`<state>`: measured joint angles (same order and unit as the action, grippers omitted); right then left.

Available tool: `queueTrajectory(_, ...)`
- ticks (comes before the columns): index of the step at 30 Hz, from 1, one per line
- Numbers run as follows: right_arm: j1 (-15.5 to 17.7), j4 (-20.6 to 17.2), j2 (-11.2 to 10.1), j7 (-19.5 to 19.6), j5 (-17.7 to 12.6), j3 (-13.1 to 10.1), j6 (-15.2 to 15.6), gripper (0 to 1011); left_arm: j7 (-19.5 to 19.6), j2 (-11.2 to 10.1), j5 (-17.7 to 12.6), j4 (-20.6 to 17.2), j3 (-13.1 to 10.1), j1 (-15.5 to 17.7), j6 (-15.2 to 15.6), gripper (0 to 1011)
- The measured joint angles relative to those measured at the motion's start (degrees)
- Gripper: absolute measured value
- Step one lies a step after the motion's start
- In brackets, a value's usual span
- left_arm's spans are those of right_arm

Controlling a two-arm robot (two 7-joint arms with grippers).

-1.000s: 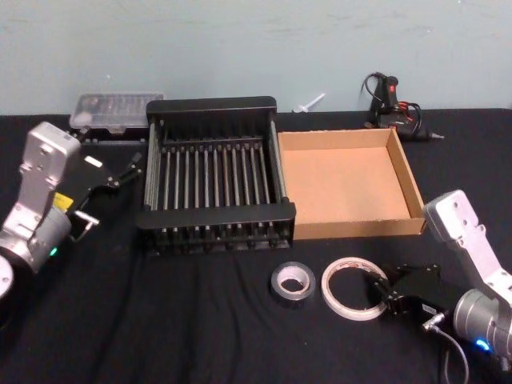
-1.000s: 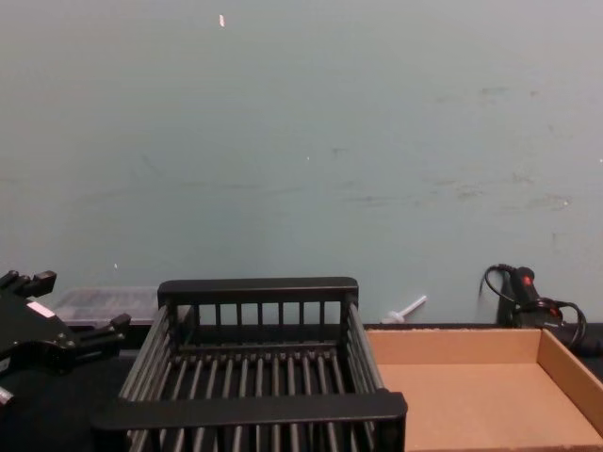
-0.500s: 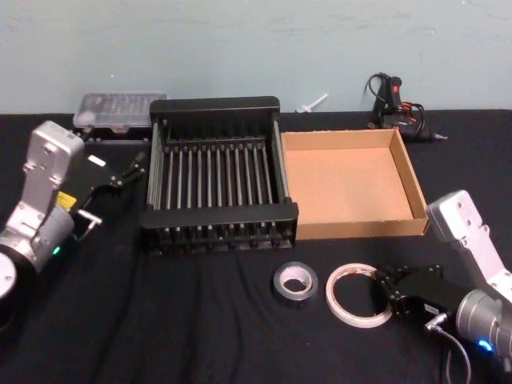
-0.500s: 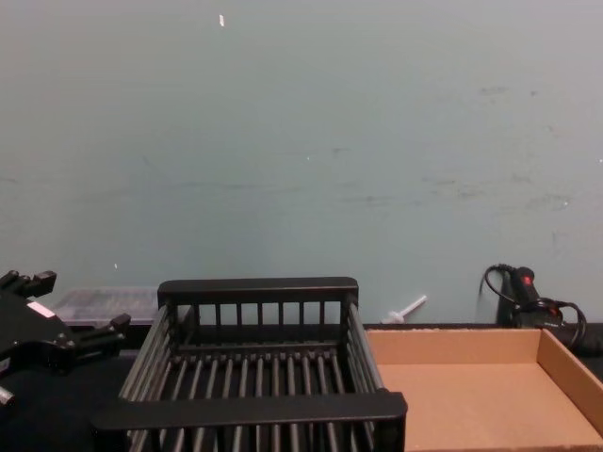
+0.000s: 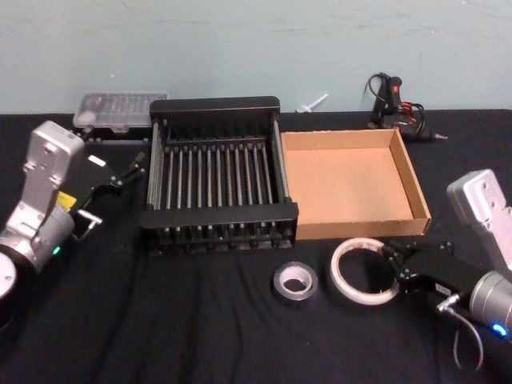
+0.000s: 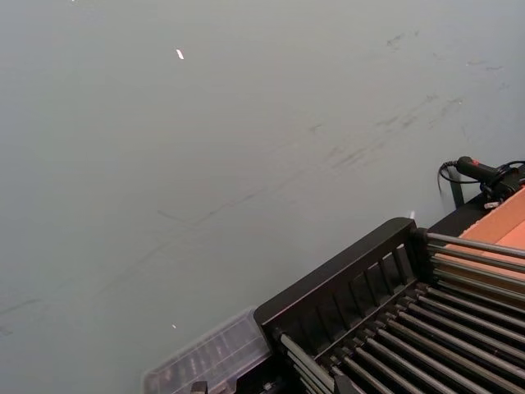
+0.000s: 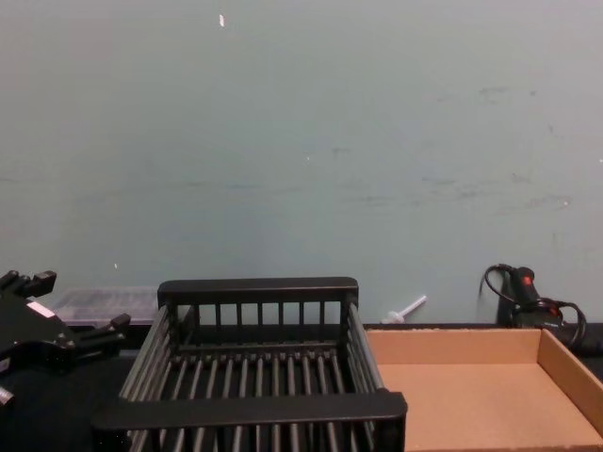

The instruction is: Pick up the white tape and place it into the black box , Pick up the silver tape and place it into the brown box.

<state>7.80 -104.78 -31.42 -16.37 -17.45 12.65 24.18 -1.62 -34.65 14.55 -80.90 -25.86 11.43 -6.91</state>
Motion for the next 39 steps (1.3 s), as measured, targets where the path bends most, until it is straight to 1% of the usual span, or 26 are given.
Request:
queueTrajectory(4, -0.3, -0.8, 0.0, 0.0, 0.2, -1.3, -0.7, 84, 0.0, 0.0, 0.0, 0.0, 0.0, 0.0, 0.0, 1001)
queueTrajectory(9, -1.8, -0.5, 0.4, 0.1, 0.6, -2.3, -1.1, 84, 0.0, 0.0, 0.0, 0.0, 0.0, 0.0, 0.0, 1002)
queueTrajectory(14, -4.3, 0.9, 1.2, 0.5, 1.5, -2.8, -1.8, 84, 0.0, 0.0, 0.0, 0.0, 0.0, 0.0, 0.0, 1001)
queueTrajectory(20, -7.3, 2.6, 1.9, 0.5, 2.7, -2.9, -2.6, 83, 0.0, 0.0, 0.0, 0.0, 0.0, 0.0, 0.0, 1001)
queueTrajectory(25, -10.7, 4.6, 2.9, 0.1, 3.9, -2.4, -3.7, 84, 0.0, 0.0, 0.0, 0.0, 0.0, 0.0, 0.0, 1001)
queueTrajectory(29, -13.8, 6.8, 4.0, -0.6, 4.8, -1.6, -5.1, 84, 0.0, 0.0, 0.0, 0.0, 0.0, 0.0, 0.0, 1001)
queueTrajectory(30, -13.8, 6.8, 4.0, -0.6, 4.8, -1.6, -5.1, 84, 0.0, 0.0, 0.0, 0.0, 0.0, 0.0, 0.0, 1001)
queueTrajectory(34, -17.1, 9.6, 5.1, -1.7, 5.6, -0.1, -6.6, 84, 0.0, 0.0, 0.0, 0.0, 0.0, 0.0, 0.0, 1001)
queueTrajectory(35, -18.5, 10.8, 5.6, -2.1, 5.9, 0.5, -7.2, 84, 0.0, 0.0, 0.0, 0.0, 0.0, 0.0, 0.0, 1002)
queueTrajectory(36, -18.5, 10.8, 5.6, -2.1, 5.9, 0.5, -7.2, 84, 0.0, 0.0, 0.0, 0.0, 0.0, 0.0, 0.0, 1002)
queueTrajectory(37, -19.7, 12.0, 6.1, -2.6, 6.3, 1.2, -7.8, 84, 0.0, 0.0, 0.0, 0.0, 0.0, 0.0, 0.0, 1001)
queueTrajectory(39, -21.2, 13.4, 6.6, -3.0, 6.6, 2.0, -8.6, 84, 0.0, 0.0, 0.0, 0.0, 0.0, 0.0, 0.0, 1001)
